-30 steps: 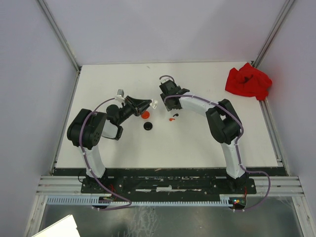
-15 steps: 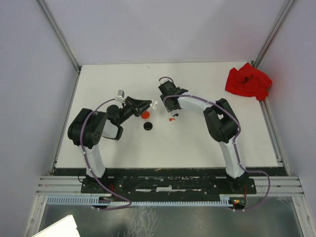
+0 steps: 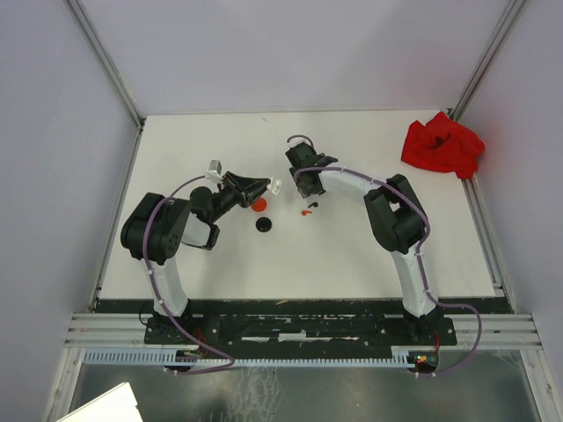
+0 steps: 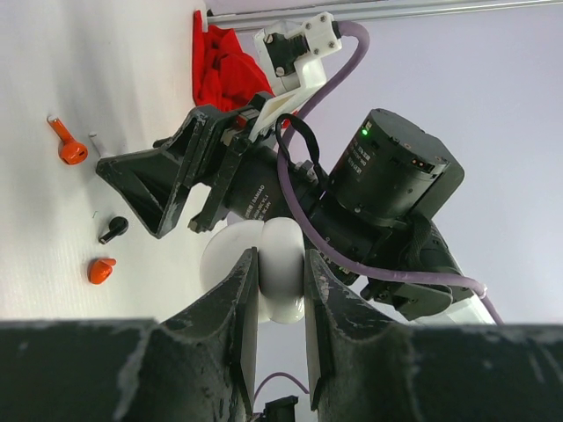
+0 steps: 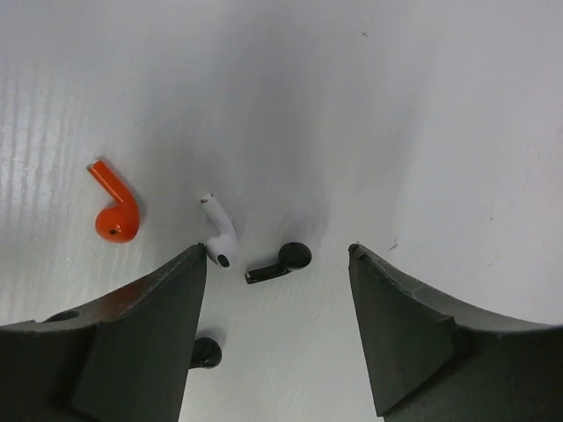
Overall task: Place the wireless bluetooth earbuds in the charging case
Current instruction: Move the earbud to the center of the board.
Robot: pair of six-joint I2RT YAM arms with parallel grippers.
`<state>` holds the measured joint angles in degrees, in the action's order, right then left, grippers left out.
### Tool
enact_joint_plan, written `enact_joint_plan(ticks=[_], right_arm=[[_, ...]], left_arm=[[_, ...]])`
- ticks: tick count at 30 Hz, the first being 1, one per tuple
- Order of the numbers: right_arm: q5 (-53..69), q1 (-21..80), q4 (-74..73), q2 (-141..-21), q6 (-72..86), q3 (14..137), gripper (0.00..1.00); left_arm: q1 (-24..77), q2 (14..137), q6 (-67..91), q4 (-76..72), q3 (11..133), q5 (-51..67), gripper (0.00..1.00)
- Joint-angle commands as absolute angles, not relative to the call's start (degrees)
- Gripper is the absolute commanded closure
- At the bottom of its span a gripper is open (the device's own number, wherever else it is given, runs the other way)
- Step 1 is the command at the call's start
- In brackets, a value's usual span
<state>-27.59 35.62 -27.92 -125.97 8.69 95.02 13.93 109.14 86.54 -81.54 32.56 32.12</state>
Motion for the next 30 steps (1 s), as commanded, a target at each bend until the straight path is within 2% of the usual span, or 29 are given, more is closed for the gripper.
enact_joint_plan(ticks=[1,30], right_arm=[[-29.62,34.26,-28.5,-125.52,8.6,96.24,0.26],[-27.71,27.77,-31.19,-132.33,8.24,107.59,0.25]], left_arm=[[13.67,109.07,87.19,-85.17,32.41,33.01,0.97],[13.64,108.9,86.92,-85.08,31.99,33.0,0.97]])
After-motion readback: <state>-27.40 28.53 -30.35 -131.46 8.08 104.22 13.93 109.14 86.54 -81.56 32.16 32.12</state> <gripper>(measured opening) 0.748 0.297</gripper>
